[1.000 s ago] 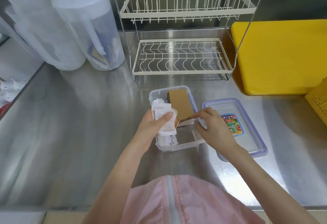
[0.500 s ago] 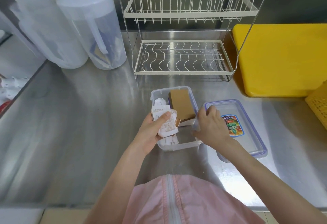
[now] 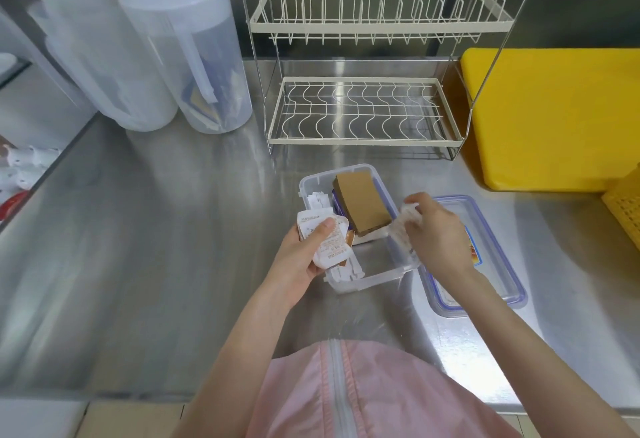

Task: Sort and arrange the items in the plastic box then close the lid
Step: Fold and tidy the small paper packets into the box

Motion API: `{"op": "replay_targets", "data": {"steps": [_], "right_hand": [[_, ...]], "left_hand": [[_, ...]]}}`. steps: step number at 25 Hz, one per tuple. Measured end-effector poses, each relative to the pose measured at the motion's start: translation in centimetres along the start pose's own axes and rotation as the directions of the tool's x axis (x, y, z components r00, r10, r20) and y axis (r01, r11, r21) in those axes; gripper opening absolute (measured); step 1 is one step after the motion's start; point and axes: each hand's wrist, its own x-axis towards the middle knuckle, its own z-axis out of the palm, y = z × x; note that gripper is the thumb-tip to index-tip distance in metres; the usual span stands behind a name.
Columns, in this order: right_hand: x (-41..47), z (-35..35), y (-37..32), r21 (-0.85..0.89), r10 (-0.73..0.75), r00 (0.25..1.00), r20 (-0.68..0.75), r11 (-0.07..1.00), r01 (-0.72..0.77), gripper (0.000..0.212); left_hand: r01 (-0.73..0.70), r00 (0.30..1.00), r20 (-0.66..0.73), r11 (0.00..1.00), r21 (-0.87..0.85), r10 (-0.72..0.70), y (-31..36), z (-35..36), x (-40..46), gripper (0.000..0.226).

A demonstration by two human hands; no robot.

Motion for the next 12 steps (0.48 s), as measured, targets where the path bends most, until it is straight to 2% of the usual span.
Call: {"op": "replay_targets", "data": {"steps": [2, 6, 8, 10, 12], "right_hand": [[0.4, -1.0, -0.6, 0.27, 0.023, 0.999, 0.022, 0.963, -0.028, 0.029], [0.9, -2.2, -3.0, 0.649, -0.053, 0.986, 0.158, 0.758, -0.063, 0.016], [0.6, -1.8, -4.2, 0.697, -0.12, 0.967, 0.223, 0.714, -0.072, 0.016], [0.0, -0.8, -4.9, 0.62, -0.167, 0.954, 0.247, 0.784, -0.023, 0.02], [-0.7, 0.3, -5.3, 0.483, -0.203, 0.955, 0.217, 0.872, 0.076, 0.01]], "left_hand": [[0.014, 1.0, 0.028, 1.0, -0.02, -0.014, 0.0, 0.0, 0.0, 0.022], [0.072, 0.991, 0.117, 0.995, -0.074, -0.063, 0.0, 0.1, -0.1, 0.021], [0.116, 0.974, 0.21, 0.987, -0.113, -0.09, 0.3, 0.4, -0.4, 0.027], [0.149, 0.945, 0.31, 0.98, -0.131, -0.102, 0.5, 0.7, -0.7, 0.034], [0.151, 0.923, 0.373, 0.98, -0.134, -0.091, 0.6, 0.9, -1.1, 0.033]]}}
